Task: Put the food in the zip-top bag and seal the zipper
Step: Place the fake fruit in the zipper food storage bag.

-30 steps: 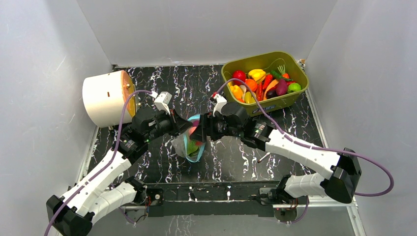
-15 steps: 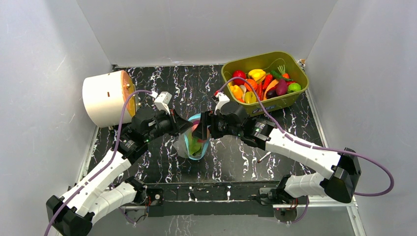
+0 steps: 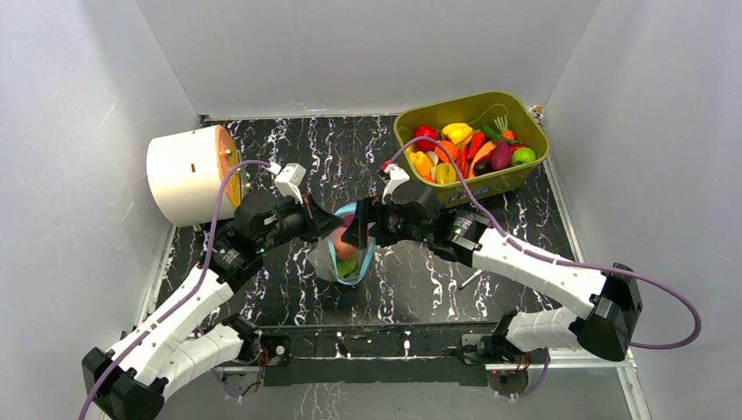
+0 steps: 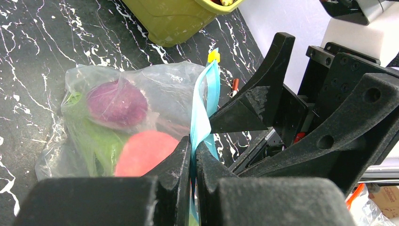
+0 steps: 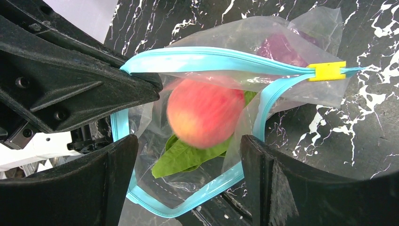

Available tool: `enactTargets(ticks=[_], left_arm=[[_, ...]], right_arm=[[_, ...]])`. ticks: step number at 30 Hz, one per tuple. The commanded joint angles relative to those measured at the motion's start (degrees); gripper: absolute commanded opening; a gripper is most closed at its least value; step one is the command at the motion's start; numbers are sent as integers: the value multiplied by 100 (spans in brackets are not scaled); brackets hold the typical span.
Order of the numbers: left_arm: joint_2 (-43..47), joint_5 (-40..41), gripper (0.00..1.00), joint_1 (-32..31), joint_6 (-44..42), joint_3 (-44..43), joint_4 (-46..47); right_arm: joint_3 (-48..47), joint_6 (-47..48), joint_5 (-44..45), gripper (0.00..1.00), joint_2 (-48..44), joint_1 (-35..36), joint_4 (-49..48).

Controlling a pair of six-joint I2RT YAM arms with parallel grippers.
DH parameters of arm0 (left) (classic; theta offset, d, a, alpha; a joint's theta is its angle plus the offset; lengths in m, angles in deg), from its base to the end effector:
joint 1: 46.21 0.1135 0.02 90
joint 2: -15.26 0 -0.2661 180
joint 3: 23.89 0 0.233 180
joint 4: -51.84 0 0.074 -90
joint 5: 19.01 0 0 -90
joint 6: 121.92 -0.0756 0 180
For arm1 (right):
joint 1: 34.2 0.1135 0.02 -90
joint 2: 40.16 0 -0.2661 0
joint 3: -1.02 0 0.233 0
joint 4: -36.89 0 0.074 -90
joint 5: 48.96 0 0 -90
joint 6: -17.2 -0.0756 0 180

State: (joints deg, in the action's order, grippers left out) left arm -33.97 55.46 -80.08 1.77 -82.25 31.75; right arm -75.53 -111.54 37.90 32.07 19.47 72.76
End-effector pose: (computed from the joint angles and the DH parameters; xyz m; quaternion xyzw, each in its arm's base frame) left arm 0.1718 -0.1397 0.3241 0.0872 0.7642 -0.4372 0.4661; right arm 0.1735 0.2429 0.3062 -0.1266 0.8632 0.3688 0.3205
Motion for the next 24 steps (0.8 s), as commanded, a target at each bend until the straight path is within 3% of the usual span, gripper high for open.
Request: enactTargets(ticks=[1,10,15,19,24], left_arm=[[130,-108,0,16,39,-169,175],[185,11,0,16,-56,-152,99],[205,80,0,20,-97,-132,77],[211,95,0,19,-110,-131,86],[211,107,0,19,-129,-126,77]], right_arm=[[-297,-2,6,77,-176,34,-241],[-385,-12,-33,70,-343,37,-135],[-382,8,308,62,-505,38,110],[-202,-93,1073,54,-643,36,340],[132,-261,943,49,-695,37,-48]])
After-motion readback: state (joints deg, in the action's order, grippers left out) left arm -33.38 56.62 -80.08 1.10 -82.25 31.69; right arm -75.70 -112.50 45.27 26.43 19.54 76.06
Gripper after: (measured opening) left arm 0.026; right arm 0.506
